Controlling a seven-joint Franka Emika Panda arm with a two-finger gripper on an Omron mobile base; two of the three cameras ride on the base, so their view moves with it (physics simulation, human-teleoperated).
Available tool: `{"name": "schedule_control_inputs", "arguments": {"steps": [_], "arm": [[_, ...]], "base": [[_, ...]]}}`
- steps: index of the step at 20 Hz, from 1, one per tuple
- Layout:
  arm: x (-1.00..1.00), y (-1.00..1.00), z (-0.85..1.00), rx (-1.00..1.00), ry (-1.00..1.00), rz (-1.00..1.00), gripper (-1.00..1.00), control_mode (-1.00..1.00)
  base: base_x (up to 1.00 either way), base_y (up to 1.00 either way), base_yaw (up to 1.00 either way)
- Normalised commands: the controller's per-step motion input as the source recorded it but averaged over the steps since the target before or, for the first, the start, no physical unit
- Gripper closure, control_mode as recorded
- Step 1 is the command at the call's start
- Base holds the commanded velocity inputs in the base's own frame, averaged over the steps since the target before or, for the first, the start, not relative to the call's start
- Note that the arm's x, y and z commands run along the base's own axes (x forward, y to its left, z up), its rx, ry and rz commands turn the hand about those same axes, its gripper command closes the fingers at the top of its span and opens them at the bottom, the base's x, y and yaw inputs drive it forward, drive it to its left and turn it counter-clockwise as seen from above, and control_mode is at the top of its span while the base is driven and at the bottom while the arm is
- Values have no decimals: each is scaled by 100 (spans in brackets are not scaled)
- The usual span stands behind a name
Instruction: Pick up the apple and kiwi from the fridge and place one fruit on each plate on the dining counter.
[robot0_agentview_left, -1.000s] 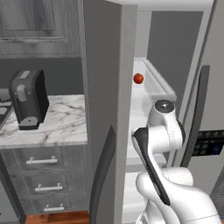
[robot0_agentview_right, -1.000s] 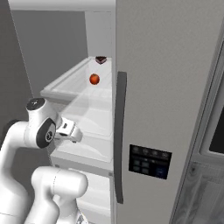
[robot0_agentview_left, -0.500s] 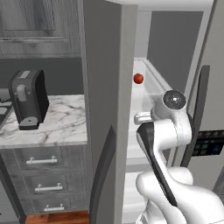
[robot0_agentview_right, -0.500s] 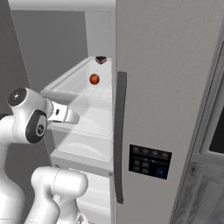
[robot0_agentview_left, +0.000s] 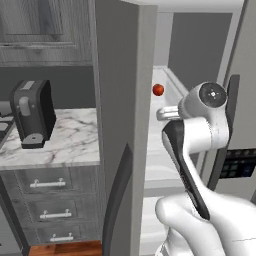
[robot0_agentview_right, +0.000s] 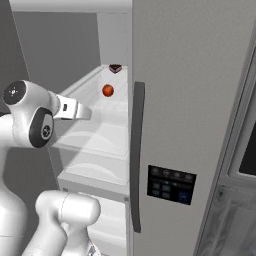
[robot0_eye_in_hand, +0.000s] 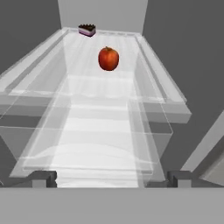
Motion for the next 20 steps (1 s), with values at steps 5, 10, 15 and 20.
{"name": "schedule_control_inputs", "arguments": {"steps": [5,10,15,20], "arm": [[20,0,29,0,0,1,-100,-100],[36,0,-7,0,-3,5,-100,-100],[51,-14,-16,0,-2,4,-100,-100],[55,-12,-7,0,2,1,-100,-100]], "base": [[0,0,0],[0,0,0],[0,0,0],[0,0,0]]}}
